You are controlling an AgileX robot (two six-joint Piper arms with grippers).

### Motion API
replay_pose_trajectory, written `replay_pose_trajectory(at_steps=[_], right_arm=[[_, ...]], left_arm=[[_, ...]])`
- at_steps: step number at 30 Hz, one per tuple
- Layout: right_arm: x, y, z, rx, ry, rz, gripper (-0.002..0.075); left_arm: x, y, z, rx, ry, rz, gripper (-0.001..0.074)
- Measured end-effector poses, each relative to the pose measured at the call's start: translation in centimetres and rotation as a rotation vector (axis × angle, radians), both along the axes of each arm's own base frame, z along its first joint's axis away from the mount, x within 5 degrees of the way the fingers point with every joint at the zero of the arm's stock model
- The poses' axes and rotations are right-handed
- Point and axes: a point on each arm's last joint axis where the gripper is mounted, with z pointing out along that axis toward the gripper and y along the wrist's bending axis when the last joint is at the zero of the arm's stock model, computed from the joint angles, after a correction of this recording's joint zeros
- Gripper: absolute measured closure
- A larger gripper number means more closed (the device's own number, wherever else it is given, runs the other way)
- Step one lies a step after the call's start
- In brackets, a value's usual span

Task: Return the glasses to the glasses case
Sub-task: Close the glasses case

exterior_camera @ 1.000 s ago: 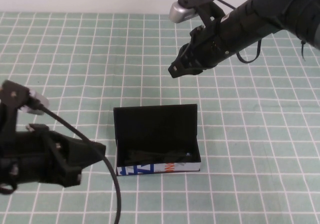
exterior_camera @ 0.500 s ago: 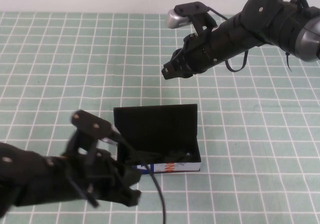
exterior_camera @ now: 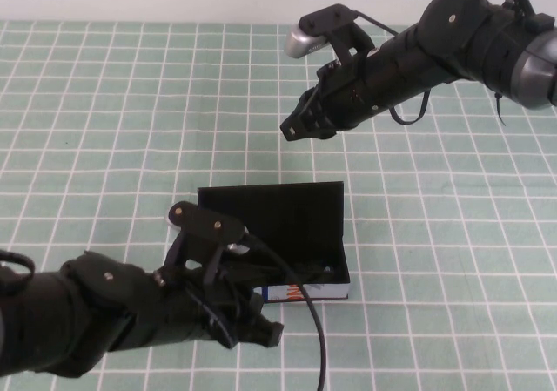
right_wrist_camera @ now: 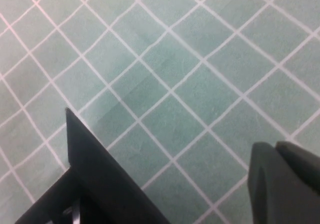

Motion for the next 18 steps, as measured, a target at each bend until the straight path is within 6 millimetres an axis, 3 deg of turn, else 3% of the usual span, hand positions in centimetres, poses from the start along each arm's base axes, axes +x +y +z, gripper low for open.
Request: replay_pose_trajectory(at_steps=[6,18], right_arm=[[0.3,0.3,-2.0,-0.018,0.056,0.014,0.0737],[0.7,0.4,-3.6,-0.027,0.089,0.013,0.0737]], left_arm=[[0.4,-0.3,-0.2,0.008,-0.004,0.006,0.0737],[1.1,0.0,-1.5,0.089,-0.033,0.031,0.0737]])
